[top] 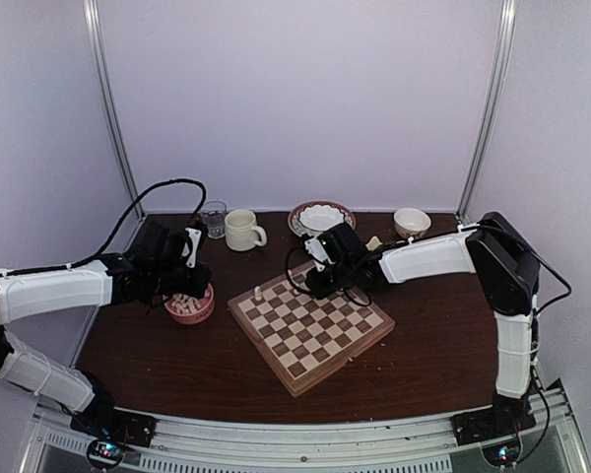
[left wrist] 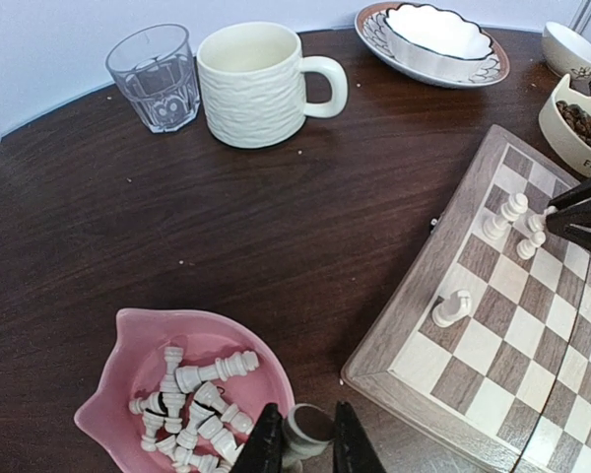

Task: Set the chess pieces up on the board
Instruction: Place the pawn at c2.

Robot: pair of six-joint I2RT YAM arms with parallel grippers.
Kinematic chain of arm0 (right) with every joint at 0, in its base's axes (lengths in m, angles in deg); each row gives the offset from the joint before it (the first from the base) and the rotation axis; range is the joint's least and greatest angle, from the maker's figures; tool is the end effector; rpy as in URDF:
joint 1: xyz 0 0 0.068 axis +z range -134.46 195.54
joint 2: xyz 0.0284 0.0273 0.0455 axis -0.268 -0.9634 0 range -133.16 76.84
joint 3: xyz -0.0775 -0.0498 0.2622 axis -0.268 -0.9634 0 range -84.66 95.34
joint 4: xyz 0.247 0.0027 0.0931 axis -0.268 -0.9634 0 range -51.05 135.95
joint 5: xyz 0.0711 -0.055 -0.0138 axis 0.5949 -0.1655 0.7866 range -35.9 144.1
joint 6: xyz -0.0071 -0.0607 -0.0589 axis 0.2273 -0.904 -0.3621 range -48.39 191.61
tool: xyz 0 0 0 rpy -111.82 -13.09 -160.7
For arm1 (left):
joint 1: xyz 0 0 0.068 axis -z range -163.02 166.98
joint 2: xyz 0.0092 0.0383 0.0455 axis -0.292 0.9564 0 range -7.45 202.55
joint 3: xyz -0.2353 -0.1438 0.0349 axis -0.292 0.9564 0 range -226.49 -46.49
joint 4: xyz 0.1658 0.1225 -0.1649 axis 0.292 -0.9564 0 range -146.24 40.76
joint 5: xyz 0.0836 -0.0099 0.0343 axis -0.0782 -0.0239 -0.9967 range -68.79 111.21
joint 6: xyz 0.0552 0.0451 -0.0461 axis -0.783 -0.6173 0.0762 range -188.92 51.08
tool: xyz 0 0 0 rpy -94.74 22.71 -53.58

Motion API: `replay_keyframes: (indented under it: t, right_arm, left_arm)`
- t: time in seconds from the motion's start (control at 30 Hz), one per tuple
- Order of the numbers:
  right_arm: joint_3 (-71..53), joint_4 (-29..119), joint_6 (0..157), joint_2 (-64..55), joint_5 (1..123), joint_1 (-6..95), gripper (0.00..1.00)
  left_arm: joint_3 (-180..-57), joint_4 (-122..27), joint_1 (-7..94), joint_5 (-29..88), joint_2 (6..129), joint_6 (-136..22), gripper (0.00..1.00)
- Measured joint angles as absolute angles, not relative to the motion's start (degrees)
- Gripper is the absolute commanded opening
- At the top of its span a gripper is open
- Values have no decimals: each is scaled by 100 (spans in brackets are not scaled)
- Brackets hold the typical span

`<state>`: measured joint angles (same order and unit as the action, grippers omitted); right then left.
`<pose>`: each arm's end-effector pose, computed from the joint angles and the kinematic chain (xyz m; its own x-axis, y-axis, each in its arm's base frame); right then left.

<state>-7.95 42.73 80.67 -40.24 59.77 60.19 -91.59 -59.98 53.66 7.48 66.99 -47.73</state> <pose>0.3345 0.3409 0.1363 -0.6025 -0.3749 -0.7045 -0.6636 0.7258 0.1813 0.2553 -0.1680 0.2096 -0.6384 0.0377 -0.7688 0.2186 0.9665 -0.1342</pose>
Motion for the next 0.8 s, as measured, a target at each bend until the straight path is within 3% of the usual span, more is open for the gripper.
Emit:
replay_keyframes:
  t: [0.17, 0.57, 0.8]
  right_arm:
    - [-795, 4260, 8054, -4024, 6010, 6019, 34]
    - [-795, 4256, 8036, -4024, 6016, 6019, 28]
    - [-810, 4269, 8043, -4018, 6023, 6019, 32]
  left_arm:
    - [-9159, -6007, 5366, 745, 6699, -4773, 14]
    - [-9159, -6007, 5366, 748, 6699, -4771, 14]
    - [-9159, -6009, 5364, 748, 6699, -4768, 14]
